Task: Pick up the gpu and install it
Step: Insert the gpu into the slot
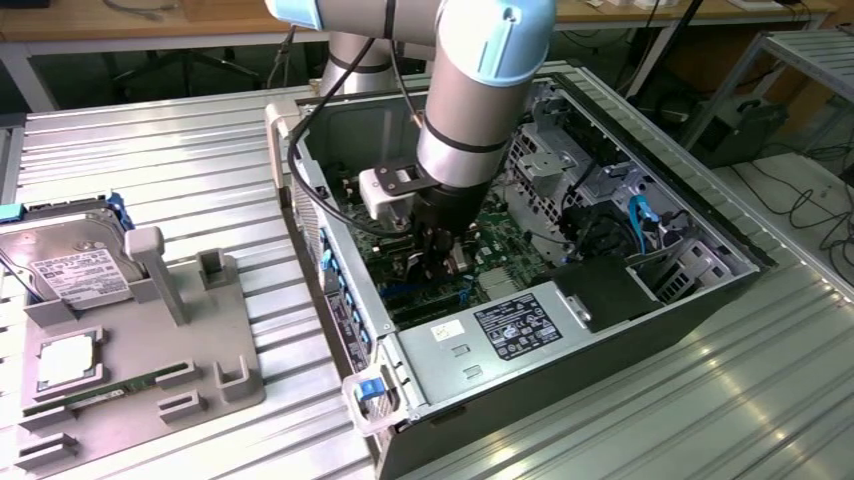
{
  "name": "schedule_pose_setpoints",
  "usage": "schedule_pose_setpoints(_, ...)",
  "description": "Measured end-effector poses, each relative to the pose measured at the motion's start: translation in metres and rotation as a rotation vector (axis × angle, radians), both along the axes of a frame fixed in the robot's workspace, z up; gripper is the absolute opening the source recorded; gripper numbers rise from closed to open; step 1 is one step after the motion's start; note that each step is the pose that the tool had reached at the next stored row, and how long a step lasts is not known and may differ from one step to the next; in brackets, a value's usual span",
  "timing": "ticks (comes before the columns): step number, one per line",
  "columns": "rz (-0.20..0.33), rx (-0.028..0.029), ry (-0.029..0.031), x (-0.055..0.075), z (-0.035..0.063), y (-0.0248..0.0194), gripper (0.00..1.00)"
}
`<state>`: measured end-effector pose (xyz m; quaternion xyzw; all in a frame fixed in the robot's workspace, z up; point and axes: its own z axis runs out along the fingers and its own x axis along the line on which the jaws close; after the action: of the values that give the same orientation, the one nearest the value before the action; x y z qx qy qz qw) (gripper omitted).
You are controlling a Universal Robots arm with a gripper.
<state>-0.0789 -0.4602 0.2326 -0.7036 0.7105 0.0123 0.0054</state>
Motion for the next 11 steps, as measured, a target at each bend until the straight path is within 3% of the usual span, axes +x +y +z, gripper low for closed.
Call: schedule_pose_setpoints(11, 0.0, 0.0002, -0.0001, -0.0002, -0.0002, 0.0, 0.28)
